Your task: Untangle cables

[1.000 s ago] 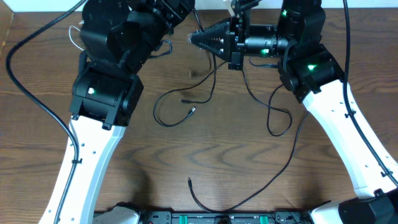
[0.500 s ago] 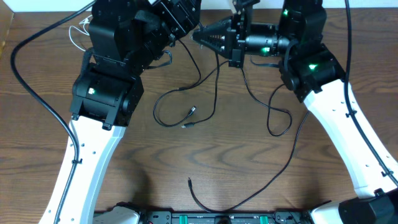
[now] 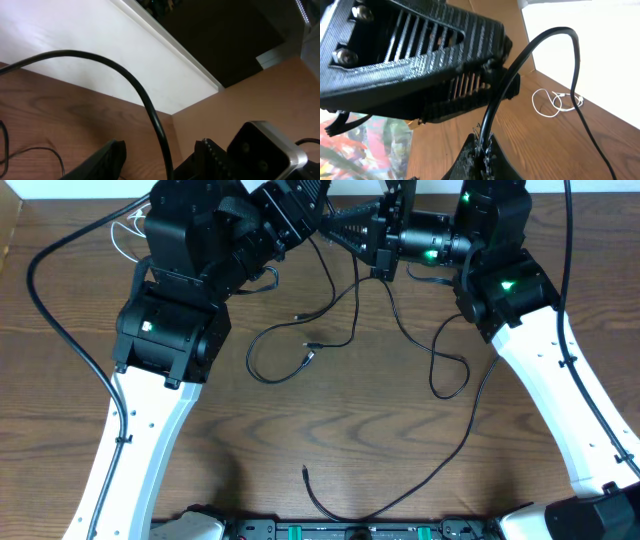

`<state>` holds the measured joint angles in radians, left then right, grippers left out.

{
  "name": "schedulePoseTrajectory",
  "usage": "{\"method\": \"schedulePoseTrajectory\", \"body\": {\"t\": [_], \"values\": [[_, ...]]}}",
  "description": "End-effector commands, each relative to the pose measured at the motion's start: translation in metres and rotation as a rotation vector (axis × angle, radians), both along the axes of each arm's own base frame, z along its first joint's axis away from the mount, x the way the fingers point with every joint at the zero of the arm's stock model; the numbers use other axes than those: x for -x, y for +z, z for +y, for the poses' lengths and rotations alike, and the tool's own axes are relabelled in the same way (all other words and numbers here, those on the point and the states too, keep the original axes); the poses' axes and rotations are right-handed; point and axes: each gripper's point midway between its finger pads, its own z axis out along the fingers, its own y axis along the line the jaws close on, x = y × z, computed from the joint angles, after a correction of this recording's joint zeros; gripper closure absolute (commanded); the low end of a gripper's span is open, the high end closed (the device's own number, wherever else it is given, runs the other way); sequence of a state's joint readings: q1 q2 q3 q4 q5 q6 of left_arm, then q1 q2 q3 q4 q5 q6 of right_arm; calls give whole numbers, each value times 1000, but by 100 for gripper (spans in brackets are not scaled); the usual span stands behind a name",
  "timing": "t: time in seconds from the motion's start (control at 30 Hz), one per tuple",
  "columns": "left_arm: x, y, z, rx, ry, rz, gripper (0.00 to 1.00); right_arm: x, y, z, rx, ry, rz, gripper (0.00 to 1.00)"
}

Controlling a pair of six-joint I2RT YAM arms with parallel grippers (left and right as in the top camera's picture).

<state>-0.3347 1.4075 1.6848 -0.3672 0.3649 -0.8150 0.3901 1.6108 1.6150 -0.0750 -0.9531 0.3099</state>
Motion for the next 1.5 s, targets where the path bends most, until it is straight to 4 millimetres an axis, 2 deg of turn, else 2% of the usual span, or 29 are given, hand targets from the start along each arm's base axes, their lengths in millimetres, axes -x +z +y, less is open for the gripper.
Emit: {"method": "schedulePoseTrajectory", "body": {"t": [0.0, 0.17, 0.3, 0.4, 0.67, 0.77, 0.83, 0.87, 1.07, 1.13, 1.3, 1.33, 1.37, 1.4, 1.47], "values": [[2, 5, -3, 11, -20, -4, 50, 6, 6, 5, -16, 22, 10, 99], [4, 4, -4, 12, -33, 1, 51, 10, 6, 7, -17, 40, 13, 99], [4, 4, -5, 12, -37, 1, 64, 14, 6, 8, -18, 62, 14, 99], [4, 2, -5, 10, -38, 8, 69, 14, 6, 8, -17, 65, 18, 99], [8, 3, -9, 15, -70, 11, 70, 14, 6, 8, -17, 65, 17, 99], [8, 3, -9, 15, -70, 11, 81, 14, 6, 8, -17, 64, 17, 99], [8, 3, -9, 15, -70, 11, 81, 14, 6, 8, -17, 64, 17, 99], [8, 3, -9, 15, -70, 11, 85, 14, 6, 8, -17, 64, 17, 99], [8, 3, -9, 15, -69, 11, 87, 12, 6, 7, -17, 56, 16, 99], [8, 3, -9, 15, -69, 11, 92, 12, 6, 7, -17, 56, 16, 99], [6, 3, -7, 14, -56, 8, 93, 12, 6, 7, -17, 56, 16, 98], [5, 4, -5, 15, -43, 2, 93, 12, 6, 7, -17, 56, 16, 95], [3, 9, -5, 28, -36, -12, 92, 12, 6, 7, -17, 56, 16, 86], [3, 18, -6, 57, -38, -34, 93, 12, 5, 7, -16, 55, 17, 75], [4, 37, -8, 111, -51, -89, 92, 11, 5, 5, -16, 52, 18, 64]]}}
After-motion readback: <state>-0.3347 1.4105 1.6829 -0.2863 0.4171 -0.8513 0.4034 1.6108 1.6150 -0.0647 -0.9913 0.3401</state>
